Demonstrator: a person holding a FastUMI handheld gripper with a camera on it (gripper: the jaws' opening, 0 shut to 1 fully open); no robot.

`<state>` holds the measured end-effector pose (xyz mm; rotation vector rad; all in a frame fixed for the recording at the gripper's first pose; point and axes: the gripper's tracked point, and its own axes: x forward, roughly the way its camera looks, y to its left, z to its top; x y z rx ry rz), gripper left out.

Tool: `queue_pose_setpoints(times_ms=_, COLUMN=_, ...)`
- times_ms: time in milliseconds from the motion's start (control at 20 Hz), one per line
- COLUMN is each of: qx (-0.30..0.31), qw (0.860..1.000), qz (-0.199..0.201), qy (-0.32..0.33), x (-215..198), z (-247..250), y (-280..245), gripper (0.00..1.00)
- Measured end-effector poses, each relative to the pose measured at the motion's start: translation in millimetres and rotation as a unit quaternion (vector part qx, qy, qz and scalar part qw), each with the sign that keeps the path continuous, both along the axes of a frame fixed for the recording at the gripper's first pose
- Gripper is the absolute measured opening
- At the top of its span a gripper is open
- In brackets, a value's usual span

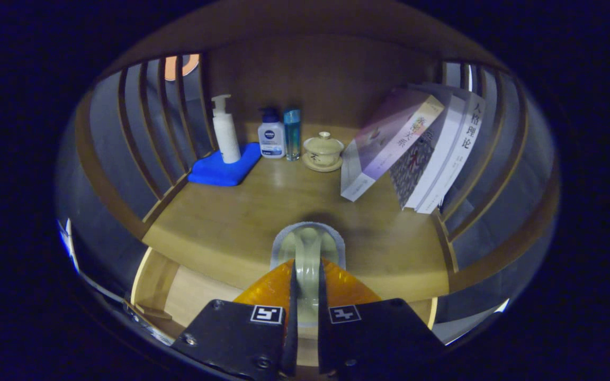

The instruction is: Pull open the drawer, take out the items inside it, and place them on the countertop above the cabinet.

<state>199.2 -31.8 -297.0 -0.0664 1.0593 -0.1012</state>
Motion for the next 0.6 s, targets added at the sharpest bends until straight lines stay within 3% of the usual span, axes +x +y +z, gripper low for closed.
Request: queue_pose_setpoints(times_ms=600, qx=-0.01, qw=0.999, qz=-0.028, qy=0.025, x=52, z=-33, y=-1, gripper=0.18)
